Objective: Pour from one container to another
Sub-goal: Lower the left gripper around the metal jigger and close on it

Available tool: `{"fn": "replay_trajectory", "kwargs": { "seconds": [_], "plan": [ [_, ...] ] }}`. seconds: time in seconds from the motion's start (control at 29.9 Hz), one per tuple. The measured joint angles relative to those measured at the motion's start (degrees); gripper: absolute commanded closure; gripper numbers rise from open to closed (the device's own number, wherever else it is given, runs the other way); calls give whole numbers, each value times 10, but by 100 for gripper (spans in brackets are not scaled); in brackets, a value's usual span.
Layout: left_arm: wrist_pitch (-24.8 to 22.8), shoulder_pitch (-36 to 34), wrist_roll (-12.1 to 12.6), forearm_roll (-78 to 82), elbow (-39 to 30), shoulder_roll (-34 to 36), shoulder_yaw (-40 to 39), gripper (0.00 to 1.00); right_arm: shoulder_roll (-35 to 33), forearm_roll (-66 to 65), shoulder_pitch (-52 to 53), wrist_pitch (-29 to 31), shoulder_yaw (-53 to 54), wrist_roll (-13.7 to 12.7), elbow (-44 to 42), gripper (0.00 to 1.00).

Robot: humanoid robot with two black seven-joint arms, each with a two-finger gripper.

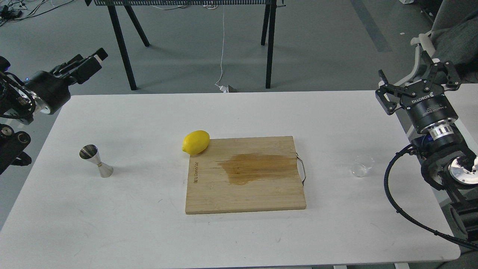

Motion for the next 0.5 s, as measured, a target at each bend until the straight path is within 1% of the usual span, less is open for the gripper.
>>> {"fn": "replay_trajectory", "kwargs": {
  "seconds": [0.3, 0.37, 0.5],
  "plan": [
    [80, 57, 0, 46, 5, 10, 0, 0, 0, -1, 0, 0, -2, 0, -1, 1],
    [91, 67, 0, 54, 5, 11, 0, 0, -1, -1, 2, 0, -2, 0, -1, 1],
    [99, 88, 0, 58, 6, 13, 0, 0, -1, -1, 3, 0, -3, -1, -1, 1]
  ]
}}
